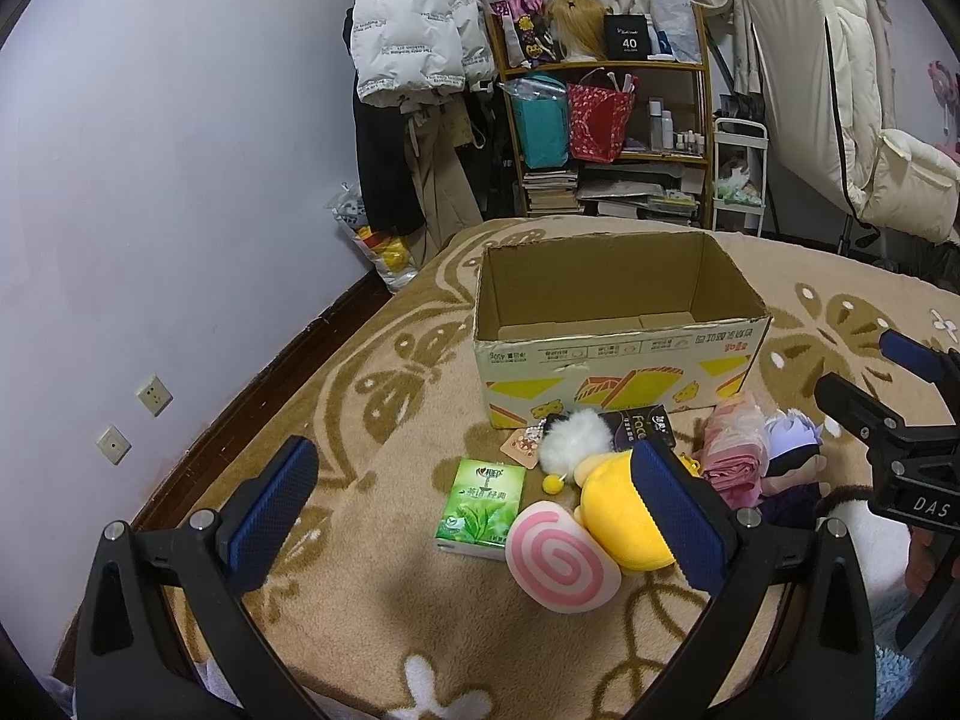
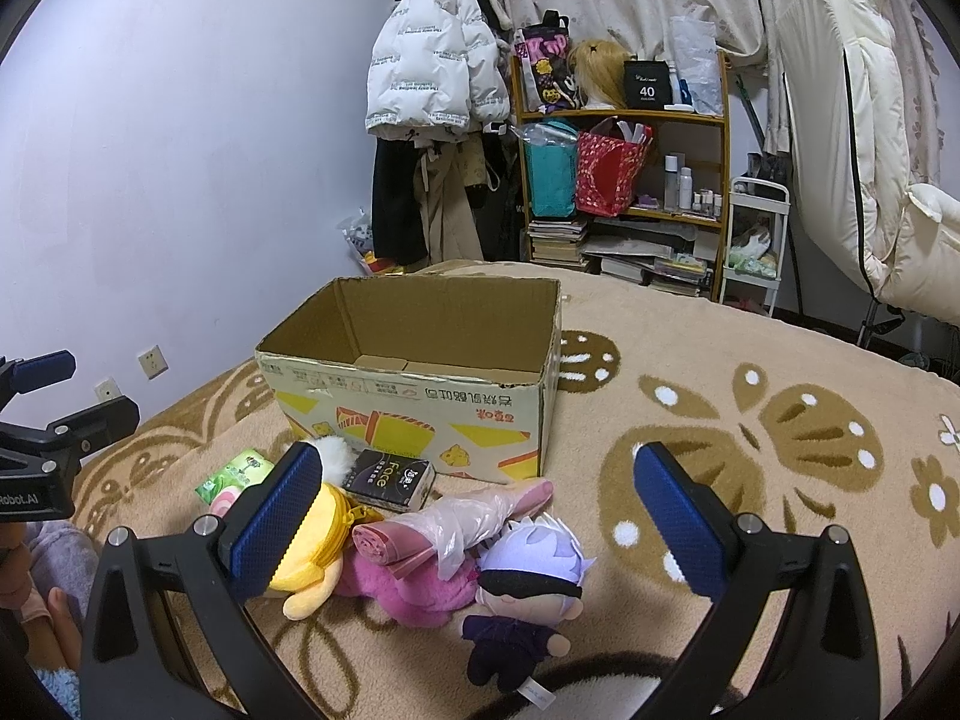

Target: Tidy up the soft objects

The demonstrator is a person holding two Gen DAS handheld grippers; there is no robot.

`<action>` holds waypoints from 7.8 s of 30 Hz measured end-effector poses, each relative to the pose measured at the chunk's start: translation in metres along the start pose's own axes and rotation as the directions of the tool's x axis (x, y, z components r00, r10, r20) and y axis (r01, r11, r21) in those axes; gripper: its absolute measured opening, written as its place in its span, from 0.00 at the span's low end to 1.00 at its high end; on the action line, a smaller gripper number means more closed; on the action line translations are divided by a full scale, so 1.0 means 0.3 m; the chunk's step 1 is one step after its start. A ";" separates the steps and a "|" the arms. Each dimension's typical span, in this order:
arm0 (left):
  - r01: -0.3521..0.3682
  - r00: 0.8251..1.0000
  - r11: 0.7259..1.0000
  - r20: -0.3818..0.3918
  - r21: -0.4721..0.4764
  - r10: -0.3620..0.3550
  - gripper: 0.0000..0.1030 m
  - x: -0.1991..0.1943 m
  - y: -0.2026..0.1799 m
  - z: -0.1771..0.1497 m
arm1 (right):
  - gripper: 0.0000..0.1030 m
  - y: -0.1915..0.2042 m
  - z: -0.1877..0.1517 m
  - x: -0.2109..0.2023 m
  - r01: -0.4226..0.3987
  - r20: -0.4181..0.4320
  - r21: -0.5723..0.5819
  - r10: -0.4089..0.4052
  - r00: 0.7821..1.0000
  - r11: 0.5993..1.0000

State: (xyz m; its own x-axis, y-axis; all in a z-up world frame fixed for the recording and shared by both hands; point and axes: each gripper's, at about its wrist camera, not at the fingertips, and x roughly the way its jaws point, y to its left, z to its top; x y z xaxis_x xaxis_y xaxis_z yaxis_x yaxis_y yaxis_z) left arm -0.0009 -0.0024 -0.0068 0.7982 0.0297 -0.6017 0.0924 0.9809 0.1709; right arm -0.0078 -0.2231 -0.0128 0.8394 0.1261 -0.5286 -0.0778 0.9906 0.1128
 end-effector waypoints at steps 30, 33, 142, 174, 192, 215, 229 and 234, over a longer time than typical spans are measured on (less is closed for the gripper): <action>0.073 0.992 0.991 -0.113 0.114 -0.060 1.00 0.097 -0.119 0.046 | 1.00 -0.042 -0.001 0.042 0.031 -0.073 0.050 -0.027 0.997 0.998; 0.080 0.990 0.988 -0.127 0.132 -0.063 1.00 0.124 -0.154 0.054 | 1.00 -0.056 0.000 0.066 0.031 -0.099 0.076 -0.024 0.995 0.997; 0.281 0.923 0.951 -0.237 -0.127 -0.304 0.18 0.319 -0.122 0.031 | 0.17 -0.125 -0.008 0.364 -0.069 -0.339 0.366 0.202 0.919 0.928; 0.135 0.989 0.987 -0.054 -0.087 -0.140 0.18 0.190 -0.007 0.163 | 0.13 -0.090 0.128 0.190 -0.076 -0.182 0.251 0.124 0.975 0.965; 0.094 0.996 0.995 0.006 -0.035 -0.094 0.18 0.283 0.020 0.409 | 0.13 -0.141 0.368 0.204 -0.047 -0.076 0.156 0.059 0.995 0.987; 0.149 0.980 0.988 -0.122 -0.050 -0.154 0.68 0.505 -0.057 0.396 | 0.23 -0.153 0.419 0.489 -0.046 -0.303 0.118 0.080 0.950 0.992; 0.068 0.988 0.991 -0.127 -0.114 -0.082 0.94 0.430 0.028 0.355 | 0.92 -0.177 0.395 0.402 -0.056 -0.267 0.157 0.097 0.959 0.986; 0.046 0.991 0.991 -0.119 -0.124 -0.061 0.96 0.376 0.066 0.343 | 1.00 -0.158 0.383 0.357 -0.064 -0.251 0.143 0.098 0.963 0.988</action>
State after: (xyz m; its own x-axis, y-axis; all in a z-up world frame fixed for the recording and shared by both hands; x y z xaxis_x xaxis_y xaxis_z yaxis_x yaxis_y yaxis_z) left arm 0.1522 0.0006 0.0091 0.7148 -0.0072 -0.6993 0.0542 0.9975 0.0452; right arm 0.1475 -0.2628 0.0219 0.6659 0.2324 -0.7090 -0.0534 0.9626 0.2654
